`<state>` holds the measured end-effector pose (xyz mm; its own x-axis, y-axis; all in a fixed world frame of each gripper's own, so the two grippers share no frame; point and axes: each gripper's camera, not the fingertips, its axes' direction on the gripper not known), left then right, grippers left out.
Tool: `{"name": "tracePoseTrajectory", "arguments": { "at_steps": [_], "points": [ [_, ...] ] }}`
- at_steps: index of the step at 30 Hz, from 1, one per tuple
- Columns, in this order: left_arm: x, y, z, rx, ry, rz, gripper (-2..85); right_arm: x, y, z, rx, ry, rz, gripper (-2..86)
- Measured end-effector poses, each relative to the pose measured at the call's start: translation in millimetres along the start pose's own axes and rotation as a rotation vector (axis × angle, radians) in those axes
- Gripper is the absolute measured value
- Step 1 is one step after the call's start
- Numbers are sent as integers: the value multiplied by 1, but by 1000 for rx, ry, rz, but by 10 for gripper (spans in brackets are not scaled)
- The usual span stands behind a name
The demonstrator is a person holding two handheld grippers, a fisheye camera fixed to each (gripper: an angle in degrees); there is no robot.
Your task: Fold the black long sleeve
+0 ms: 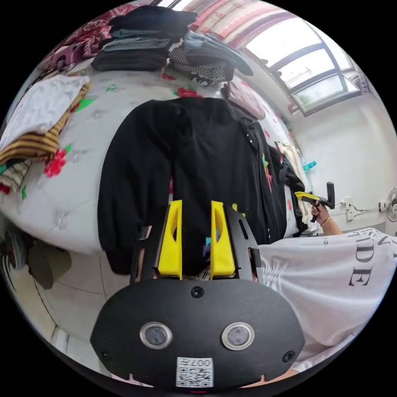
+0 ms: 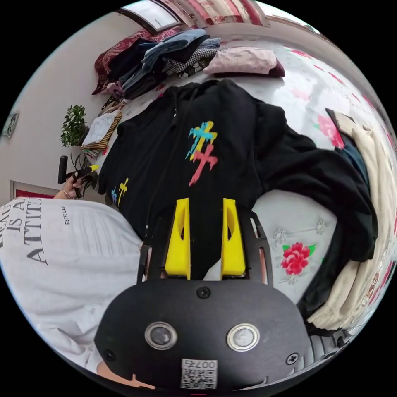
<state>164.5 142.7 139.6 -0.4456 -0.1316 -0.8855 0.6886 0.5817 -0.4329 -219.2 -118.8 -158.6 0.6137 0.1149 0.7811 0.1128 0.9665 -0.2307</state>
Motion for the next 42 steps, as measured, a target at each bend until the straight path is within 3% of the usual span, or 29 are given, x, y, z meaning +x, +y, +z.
{"name": "tracePoseTrajectory", "arguments": {
  "at_steps": [8, 16, 19, 24, 27, 29, 32, 38, 42],
  "points": [
    [79, -274, 108, -24, -49, 283, 117, 7, -184, -9, 125, 150, -59, 101],
    [91, -404, 245, -168, -159, 360, 125, 52, -307, 47, 12, 115, -117, 109],
    [90, -404, 287, -242, -221, 402, 23, 61, -323, 83, -117, 42, -152, 83],
    [91, -346, 262, -148, -115, 495, -2, 16, -258, 78, -123, 127, -411, 28],
    [89, -268, 226, -132, -30, 568, -3, -11, -191, 65, -139, 9, -474, 25],
    [78, -210, 222, -229, 9, 507, 2, -15, -152, 73, -258, -131, -403, 36],
    [61, -159, 217, -256, 12, 378, 19, -8, -122, 67, -311, -136, -326, 54],
    [63, -177, 162, -51, 19, 309, 70, 56, -142, -1, 28, -189, -75, 92],
    [99, -229, 204, -96, 123, 431, 117, 83, -182, 26, 20, -329, 20, 114]
  ]
}}
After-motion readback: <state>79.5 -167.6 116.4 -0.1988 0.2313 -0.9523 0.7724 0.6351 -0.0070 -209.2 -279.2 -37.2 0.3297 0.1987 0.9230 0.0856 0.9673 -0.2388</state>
